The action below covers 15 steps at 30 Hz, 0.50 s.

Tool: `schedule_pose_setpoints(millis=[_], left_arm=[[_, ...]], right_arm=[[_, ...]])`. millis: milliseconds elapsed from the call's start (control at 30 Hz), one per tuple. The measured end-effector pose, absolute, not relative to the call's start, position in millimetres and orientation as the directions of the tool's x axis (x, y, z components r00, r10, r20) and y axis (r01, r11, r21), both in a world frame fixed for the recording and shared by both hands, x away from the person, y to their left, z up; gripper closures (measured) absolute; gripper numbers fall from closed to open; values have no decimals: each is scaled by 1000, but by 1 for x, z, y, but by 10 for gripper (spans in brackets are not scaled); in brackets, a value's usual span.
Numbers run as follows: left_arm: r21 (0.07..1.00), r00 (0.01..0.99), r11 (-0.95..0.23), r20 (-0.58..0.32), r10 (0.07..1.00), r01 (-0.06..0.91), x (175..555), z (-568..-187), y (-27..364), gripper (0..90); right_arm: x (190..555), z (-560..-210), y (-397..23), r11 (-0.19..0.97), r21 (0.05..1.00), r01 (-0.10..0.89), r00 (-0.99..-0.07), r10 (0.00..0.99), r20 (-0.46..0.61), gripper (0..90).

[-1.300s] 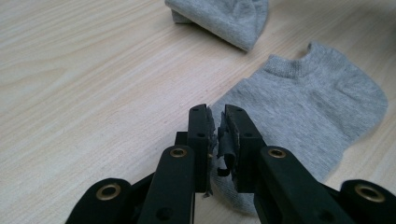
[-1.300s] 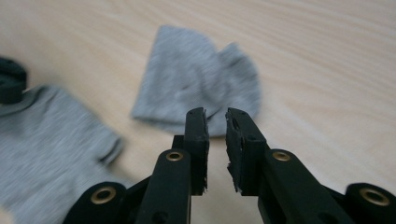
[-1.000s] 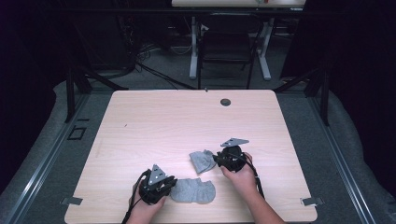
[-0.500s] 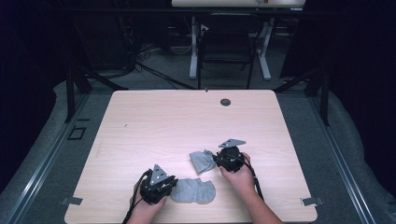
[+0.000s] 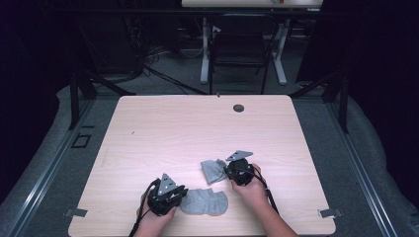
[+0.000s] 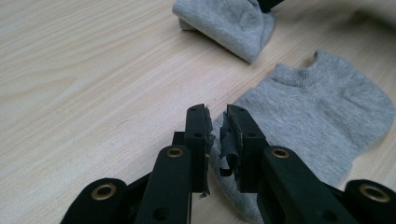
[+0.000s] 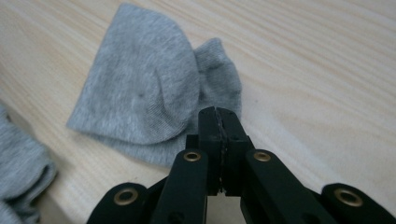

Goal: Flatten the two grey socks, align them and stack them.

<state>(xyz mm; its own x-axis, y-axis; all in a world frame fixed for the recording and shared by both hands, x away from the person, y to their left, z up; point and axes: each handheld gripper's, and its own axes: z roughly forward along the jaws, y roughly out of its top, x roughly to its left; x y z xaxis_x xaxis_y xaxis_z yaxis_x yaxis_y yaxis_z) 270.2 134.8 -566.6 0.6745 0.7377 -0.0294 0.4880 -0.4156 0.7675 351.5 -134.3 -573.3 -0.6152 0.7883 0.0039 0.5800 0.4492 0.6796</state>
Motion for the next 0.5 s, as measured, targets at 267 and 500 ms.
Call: schedule_pose_setpoints(millis=[267, 500], left_arm=[[770, 691, -431, -18, 722, 470, 271, -564, 126, 779], [773, 700, -446, 4, 714, 451, 278, -560, 114, 770]], right_arm=[[330, -573, -127, 464, 669, 581, -632, 775, 11, 900], [327, -574, -120, 476, 677, 561, -673, 739, 39, 900]])
